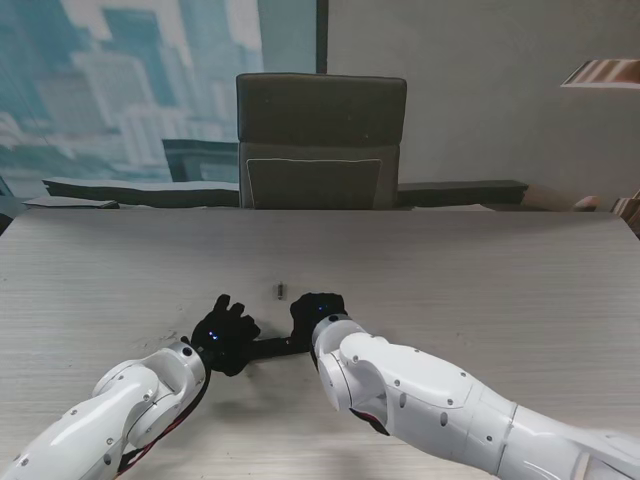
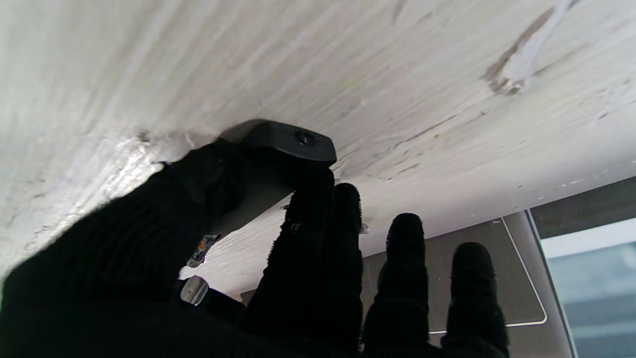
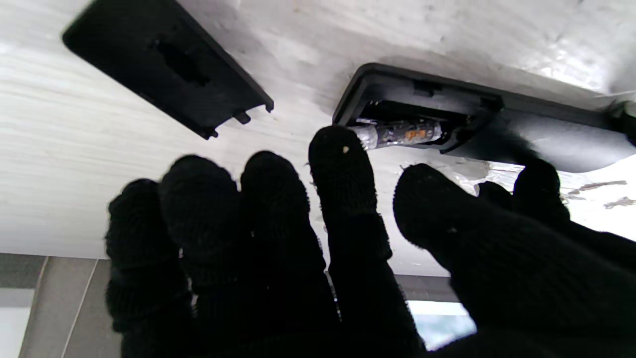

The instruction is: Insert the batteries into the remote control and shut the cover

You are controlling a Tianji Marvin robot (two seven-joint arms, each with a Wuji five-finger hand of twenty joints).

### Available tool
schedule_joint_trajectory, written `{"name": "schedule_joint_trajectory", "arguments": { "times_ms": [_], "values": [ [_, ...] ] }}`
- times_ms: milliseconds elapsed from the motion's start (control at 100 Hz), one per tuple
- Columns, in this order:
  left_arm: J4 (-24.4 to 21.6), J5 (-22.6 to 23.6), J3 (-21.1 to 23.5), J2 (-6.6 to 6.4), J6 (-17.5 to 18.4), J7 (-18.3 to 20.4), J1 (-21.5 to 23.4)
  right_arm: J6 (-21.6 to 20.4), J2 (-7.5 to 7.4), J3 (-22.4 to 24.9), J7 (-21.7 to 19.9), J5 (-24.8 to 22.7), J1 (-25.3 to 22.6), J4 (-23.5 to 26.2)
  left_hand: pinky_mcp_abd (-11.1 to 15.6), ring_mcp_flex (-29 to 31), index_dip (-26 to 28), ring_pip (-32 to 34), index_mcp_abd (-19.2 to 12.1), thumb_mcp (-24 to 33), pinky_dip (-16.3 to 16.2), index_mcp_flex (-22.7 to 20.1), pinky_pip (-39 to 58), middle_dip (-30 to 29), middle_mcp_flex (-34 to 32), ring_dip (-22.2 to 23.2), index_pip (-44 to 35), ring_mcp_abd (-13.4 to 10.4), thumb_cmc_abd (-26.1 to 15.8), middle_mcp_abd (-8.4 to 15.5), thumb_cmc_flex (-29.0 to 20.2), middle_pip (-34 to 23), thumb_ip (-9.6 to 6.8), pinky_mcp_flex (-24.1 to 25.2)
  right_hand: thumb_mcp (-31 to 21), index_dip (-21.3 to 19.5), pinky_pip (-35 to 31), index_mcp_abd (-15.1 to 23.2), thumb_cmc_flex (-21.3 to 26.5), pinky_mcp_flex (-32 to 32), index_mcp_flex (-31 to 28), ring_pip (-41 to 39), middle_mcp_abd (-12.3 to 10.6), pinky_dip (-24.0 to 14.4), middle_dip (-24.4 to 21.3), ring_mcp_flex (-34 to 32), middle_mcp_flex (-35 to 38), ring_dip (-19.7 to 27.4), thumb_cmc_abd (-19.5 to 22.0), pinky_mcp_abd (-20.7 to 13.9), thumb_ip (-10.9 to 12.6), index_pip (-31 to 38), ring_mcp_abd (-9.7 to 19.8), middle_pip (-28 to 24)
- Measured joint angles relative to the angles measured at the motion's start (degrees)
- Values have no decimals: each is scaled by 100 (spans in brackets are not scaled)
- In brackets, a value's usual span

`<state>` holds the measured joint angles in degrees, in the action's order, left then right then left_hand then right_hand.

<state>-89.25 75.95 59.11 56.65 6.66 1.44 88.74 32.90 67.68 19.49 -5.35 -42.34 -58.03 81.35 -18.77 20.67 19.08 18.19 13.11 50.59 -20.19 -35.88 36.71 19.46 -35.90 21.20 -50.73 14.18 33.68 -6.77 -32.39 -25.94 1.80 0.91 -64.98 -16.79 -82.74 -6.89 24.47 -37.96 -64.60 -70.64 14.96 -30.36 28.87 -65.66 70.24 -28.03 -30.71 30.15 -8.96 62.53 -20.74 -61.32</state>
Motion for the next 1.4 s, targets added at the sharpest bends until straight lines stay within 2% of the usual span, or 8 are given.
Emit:
{"name": "schedule_joint_trajectory", "arguments": {
  "times_ms": [120,680,920,1400],
  "values": [
    [-7,6,4,2,0,6,6,46,30,-51,2,75,21,-56,0,0,-5,0,1,0,0,-1,0,0,0,0,-1,0,0,0,0,-10,0,0,-55,0,0,0,192,0,9,0,0,0,0,0,-4,1,-196,1,0,0,0,0],
    [-34,6,3,4,11,67,8,161,96,-59,71,165,16,-196,0,0,-11,0,20,-1,0,0,3,0,0,0,-45,0,0,-2,-2,-10,47,0,-113,52,-1,0,262,39,87,0,-1,0,1,24,-18,2,-194,3,-3,10,0,2],
    [-33,-15,-1,4,11,72,5,109,140,-53,137,250,20,-282,0,0,-11,0,40,-1,0,-1,4,0,0,0,-71,0,0,-4,-2,-10,47,0,-179,62,0,-70,436,67,149,0,-1,0,1,46,-21,3,-277,3,-13,225,0,4],
    [-35,-20,-1,4,22,86,2,16,226,-115,126,524,142,-453,0,0,-11,0,46,-19,0,-1,7,0,0,0,-84,0,-1,-5,-2,-10,48,0,-332,97,-1,-324,447,83,195,0,-1,0,2,47,-21,3,-405,3,-20,467,0,4]
  ]
}}
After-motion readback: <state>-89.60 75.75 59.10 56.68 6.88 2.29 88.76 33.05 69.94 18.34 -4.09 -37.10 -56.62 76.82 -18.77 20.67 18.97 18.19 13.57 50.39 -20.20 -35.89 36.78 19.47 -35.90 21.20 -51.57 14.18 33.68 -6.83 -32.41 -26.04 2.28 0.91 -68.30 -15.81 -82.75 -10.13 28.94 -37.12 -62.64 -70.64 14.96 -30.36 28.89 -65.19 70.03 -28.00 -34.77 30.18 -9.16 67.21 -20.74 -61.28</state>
